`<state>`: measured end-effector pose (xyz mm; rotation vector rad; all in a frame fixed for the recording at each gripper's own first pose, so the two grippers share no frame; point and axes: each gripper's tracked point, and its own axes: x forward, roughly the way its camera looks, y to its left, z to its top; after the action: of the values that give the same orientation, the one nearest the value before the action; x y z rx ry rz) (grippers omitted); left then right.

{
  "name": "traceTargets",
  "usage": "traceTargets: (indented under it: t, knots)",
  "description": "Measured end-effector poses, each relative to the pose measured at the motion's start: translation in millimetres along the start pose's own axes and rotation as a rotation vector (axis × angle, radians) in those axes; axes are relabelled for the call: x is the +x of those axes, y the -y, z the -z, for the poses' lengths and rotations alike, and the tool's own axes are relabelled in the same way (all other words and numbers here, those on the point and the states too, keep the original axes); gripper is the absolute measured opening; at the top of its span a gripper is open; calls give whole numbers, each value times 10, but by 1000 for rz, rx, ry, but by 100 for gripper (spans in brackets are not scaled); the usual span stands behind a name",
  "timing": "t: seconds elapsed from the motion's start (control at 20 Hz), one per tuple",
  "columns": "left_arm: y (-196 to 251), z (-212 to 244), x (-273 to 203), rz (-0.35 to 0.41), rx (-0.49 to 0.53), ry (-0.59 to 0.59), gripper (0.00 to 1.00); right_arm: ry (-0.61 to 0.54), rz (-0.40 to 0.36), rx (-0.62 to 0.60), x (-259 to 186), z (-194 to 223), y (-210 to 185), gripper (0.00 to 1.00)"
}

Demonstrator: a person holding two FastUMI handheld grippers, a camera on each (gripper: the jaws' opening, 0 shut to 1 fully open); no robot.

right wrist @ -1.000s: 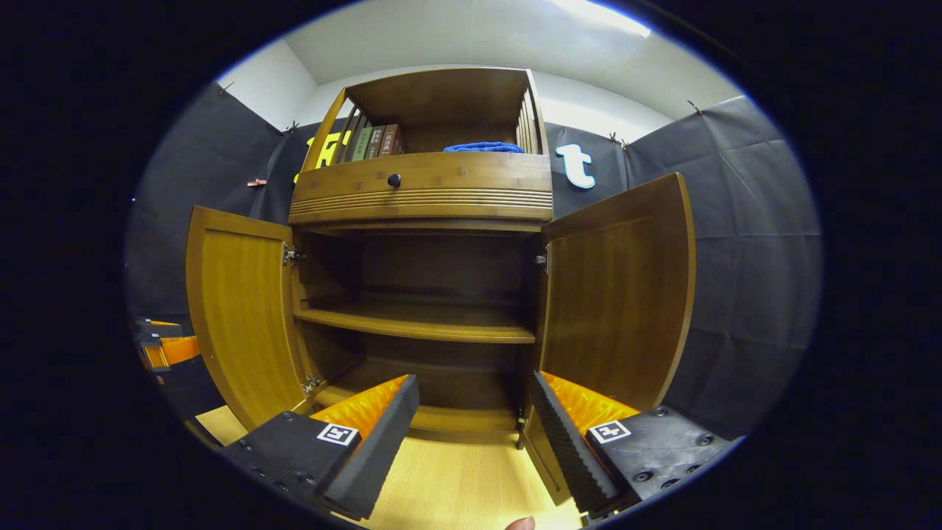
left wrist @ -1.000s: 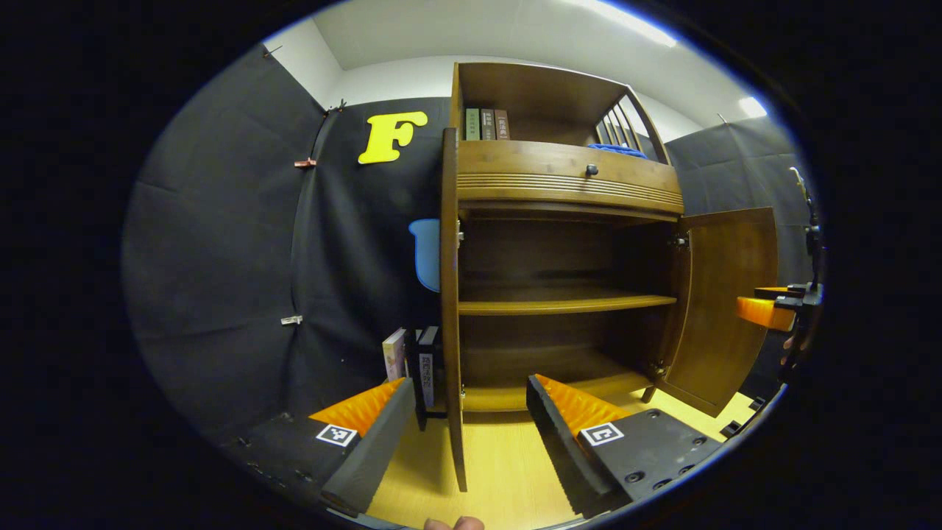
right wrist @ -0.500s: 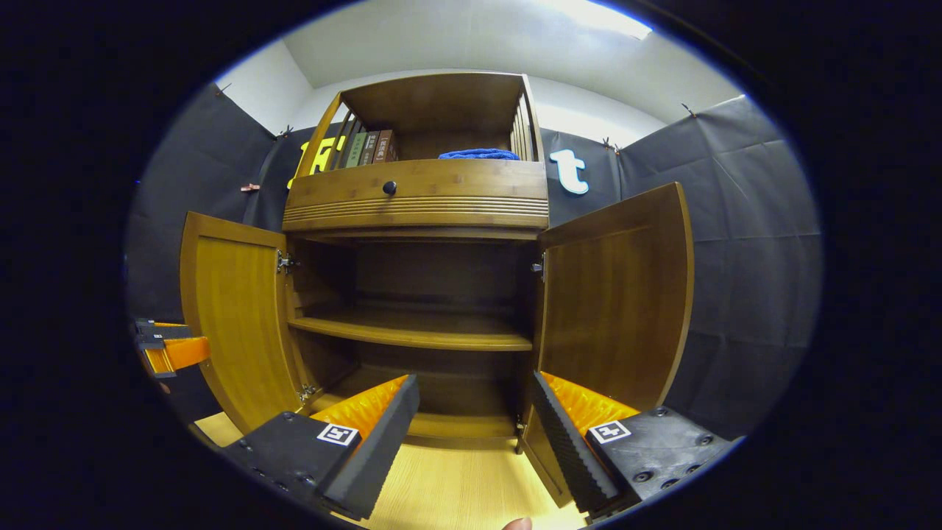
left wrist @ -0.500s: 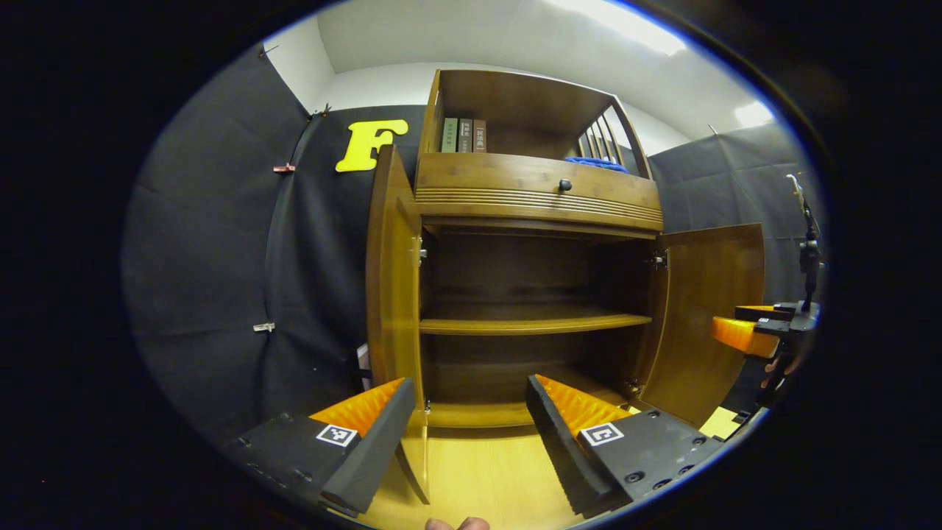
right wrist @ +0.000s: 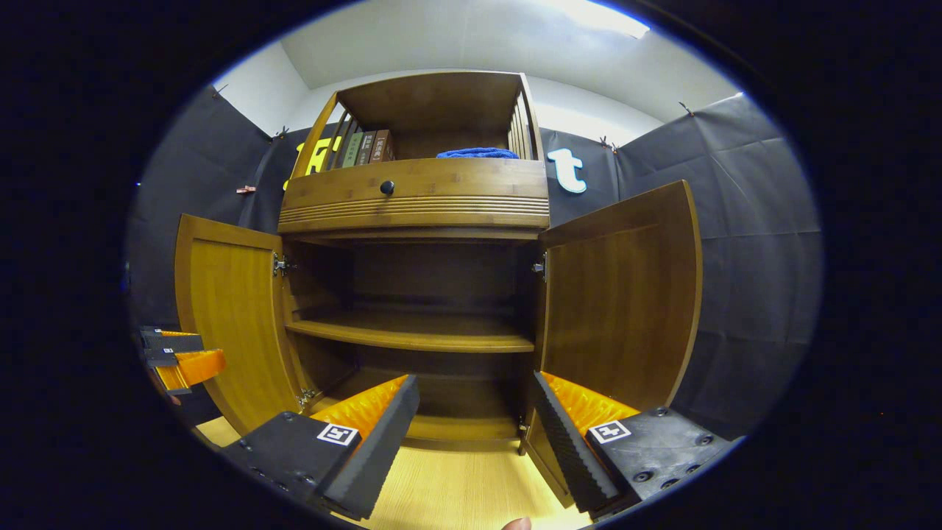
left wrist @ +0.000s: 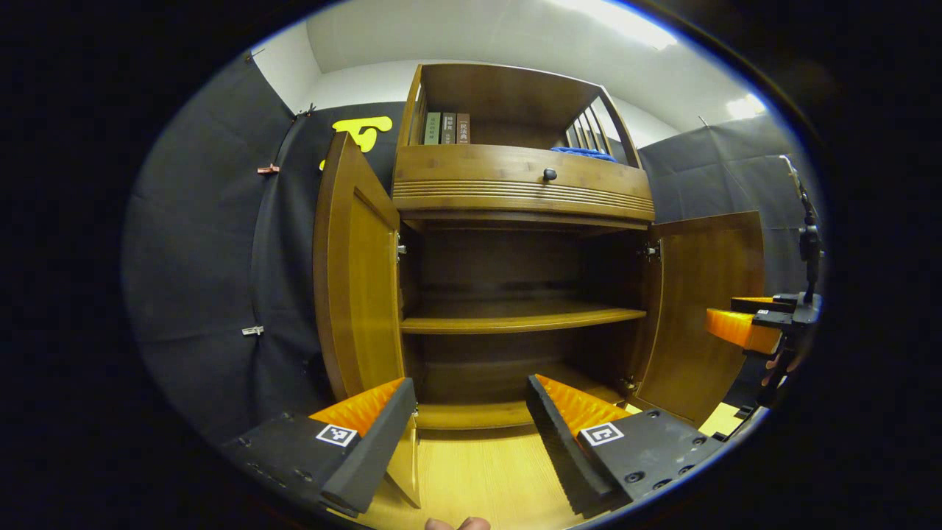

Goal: Open the right door of the double-door shoe cabinet with the right hand, and open the left door with the left hand.

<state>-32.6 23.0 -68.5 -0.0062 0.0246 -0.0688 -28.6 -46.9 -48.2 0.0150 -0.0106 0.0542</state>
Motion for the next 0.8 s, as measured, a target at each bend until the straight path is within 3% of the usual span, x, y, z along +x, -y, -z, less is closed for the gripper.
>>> traceTargets:
  t: [0.8]
  knots:
    - [45, 6, 108, 24, 10, -2, 94, -4, 0, -13, 59, 20, -63, 98]
